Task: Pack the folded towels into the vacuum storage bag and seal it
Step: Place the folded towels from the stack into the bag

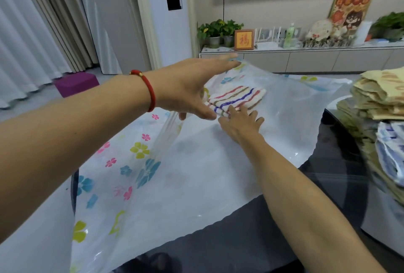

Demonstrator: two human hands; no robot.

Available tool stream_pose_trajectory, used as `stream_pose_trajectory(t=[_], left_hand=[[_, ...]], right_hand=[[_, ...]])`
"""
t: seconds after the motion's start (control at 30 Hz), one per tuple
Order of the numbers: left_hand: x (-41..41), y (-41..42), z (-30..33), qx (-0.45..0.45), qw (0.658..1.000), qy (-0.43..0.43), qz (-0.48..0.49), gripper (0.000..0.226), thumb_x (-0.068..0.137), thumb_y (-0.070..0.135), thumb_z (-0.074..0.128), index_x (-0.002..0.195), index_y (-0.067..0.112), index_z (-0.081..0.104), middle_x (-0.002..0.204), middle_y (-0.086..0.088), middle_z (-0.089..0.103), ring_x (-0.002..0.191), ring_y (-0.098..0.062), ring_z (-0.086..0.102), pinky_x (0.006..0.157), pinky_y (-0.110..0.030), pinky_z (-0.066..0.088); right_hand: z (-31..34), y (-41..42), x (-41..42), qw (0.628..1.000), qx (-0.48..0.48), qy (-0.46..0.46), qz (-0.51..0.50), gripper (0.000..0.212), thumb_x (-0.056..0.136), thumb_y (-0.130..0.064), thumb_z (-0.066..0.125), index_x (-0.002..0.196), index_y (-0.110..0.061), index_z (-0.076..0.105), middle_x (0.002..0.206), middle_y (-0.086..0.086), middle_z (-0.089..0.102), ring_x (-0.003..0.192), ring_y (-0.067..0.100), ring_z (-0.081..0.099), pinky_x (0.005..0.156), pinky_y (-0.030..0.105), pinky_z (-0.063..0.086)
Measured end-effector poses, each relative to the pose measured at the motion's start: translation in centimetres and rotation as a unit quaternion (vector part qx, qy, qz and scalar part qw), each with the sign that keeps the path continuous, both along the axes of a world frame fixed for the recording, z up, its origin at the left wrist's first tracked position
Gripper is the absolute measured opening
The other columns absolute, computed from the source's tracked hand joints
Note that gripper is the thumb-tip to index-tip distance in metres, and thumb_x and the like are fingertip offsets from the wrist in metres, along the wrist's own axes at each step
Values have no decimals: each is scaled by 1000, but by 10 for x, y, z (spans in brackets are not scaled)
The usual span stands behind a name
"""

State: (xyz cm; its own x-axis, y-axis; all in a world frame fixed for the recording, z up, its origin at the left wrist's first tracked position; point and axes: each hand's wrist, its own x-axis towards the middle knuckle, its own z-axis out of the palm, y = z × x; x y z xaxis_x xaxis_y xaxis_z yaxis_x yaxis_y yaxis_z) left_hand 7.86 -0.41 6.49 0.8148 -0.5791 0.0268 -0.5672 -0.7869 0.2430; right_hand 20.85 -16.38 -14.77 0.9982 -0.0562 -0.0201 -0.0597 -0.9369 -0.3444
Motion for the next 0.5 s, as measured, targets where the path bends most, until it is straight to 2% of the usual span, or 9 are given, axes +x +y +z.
stream_pose_trajectory(t=[0.07, 0.13, 0.23, 0.3, 0.37, 0.4, 0.5], left_hand=[[-1, 1, -1, 0, 1000, -2, 0, 110, 73, 26, 85, 155, 42, 13, 162, 19, 14, 63, -6, 65, 36, -24, 51], [-1, 3, 0, -3, 1000, -6, 8, 110, 74, 24, 84, 155, 42, 12, 162, 20, 12, 70, 1, 63, 36, -26, 52], [-5, 2, 1, -12, 1000, 0, 20, 111, 74, 21, 84, 155, 42, 11, 162, 20, 9, 71, 1, 63, 38, -26, 53], [-9, -2, 0, 0, 1000, -16, 17, 110, 75, 22, 84, 156, 36, 12, 164, 16, 8, 72, 3, 59, 43, -12, 49], [-13, -8, -4, 19, 999, -47, 15, 109, 75, 27, 84, 157, 30, 13, 165, 12, 9, 72, 0, 46, 50, 0, 43], [-15, -10, -6, 23, 998, -54, 20, 109, 75, 29, 83, 157, 30, 12, 165, 12, 8, 73, -1, 43, 51, -1, 44], [-20, -16, -13, -6, 998, -38, 44, 110, 77, 26, 83, 156, 37, 7, 165, 17, 3, 65, -12, 59, 43, -24, 55]], right_hand=[[7, -5, 14, 999, 13, 36, 19, 70, 92, -61, 32, 158, -41, 20, 171, 3, 11, 151, 41, 15, 118, 62, 11], [13, -13, 18, 998, 9, 54, 43, 69, 95, -58, 31, 160, -44, 12, 173, 0, 3, 153, 38, 15, 119, 59, 12], [26, -31, -2, 996, -36, 18, 77, 64, 99, -53, 35, 160, -39, 21, 170, 2, 19, 147, 36, 29, 115, 57, 21], [33, -49, -28, 990, -65, -22, 126, 62, 100, -50, 42, 159, -35, 30, 167, 3, 29, 145, 35, 34, 114, 57, 27], [40, -73, -62, 980, -95, -52, 164, 58, 101, -47, 47, 157, -36, 35, 166, 2, 33, 145, 33, 37, 113, 57, 31], [44, -87, -79, 976, -112, -67, 176, 56, 101, -46, 48, 155, -36, 39, 165, 2, 36, 145, 31, 38, 112, 55, 33], [56, -137, -131, 964, -151, -123, 181, 46, 99, -41, 53, 144, -32, 56, 154, 1, 51, 139, 29, 45, 110, 52, 37]])
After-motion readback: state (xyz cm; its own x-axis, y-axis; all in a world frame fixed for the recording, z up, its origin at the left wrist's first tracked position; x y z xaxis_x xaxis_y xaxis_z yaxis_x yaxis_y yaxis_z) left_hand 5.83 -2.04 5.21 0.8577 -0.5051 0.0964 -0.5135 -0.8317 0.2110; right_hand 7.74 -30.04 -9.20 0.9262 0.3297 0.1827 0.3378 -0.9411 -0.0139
